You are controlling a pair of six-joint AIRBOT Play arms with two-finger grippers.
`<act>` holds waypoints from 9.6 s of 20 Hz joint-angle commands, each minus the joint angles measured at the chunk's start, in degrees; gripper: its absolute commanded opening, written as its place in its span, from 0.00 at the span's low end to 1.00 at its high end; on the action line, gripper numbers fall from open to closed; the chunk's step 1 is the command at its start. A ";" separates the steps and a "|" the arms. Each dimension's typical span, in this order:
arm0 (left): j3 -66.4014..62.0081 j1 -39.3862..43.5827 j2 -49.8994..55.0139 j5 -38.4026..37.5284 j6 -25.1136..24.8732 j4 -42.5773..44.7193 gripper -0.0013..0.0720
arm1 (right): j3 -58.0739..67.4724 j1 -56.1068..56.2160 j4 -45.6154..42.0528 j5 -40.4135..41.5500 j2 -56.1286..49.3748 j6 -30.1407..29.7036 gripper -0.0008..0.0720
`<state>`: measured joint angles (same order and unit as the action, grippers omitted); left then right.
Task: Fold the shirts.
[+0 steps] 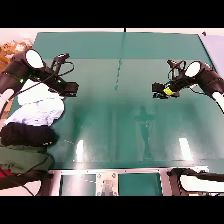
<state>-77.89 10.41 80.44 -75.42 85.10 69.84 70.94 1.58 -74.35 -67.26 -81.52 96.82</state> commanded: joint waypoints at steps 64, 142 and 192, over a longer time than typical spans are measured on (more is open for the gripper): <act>-29.55 1.77 4.59 6.69 3.67 1.29 0.05 | -0.04 -10.12 0.20 -0.22 9.92 -3.02 0.03; 6.97 -5.11 -33.18 10.27 2.12 -3.78 0.05 | 17.62 -25.97 35.98 2.45 20.96 -19.45 0.03; 13.16 -23.02 2.03 5.38 -24.41 -25.53 0.78 | -20.13 -38.97 8.15 1.88 5.38 -17.38 0.03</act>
<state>-64.99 -12.88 82.48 -66.89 58.54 43.92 45.74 -37.82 -64.05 -64.79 -76.16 78.94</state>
